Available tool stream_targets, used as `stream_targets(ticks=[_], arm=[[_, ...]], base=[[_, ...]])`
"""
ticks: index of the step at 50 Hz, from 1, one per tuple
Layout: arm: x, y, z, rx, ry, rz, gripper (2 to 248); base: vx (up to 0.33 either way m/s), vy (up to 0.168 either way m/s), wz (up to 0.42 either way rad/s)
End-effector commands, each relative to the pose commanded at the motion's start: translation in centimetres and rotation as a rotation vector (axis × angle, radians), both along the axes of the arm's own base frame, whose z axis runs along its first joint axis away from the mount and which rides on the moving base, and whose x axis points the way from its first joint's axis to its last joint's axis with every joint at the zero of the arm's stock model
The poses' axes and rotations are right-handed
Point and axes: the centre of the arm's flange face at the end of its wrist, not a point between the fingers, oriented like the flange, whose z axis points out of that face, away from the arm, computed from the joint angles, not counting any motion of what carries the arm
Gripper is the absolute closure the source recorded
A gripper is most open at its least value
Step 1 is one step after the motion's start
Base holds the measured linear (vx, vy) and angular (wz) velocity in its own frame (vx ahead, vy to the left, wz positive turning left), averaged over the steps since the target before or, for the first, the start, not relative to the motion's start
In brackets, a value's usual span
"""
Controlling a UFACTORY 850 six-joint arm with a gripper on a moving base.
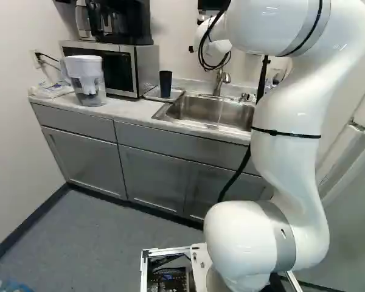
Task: Rinse the cup and place it in the tray
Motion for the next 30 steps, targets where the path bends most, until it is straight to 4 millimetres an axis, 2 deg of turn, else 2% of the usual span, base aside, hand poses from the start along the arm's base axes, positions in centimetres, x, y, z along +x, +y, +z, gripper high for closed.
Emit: stream_targets(ticks=[30], arm=[[0.5, -3.3, -0.4, 0.003, 0.030, -0.047, 3]], base=[[0.000, 0.000, 0.000]])
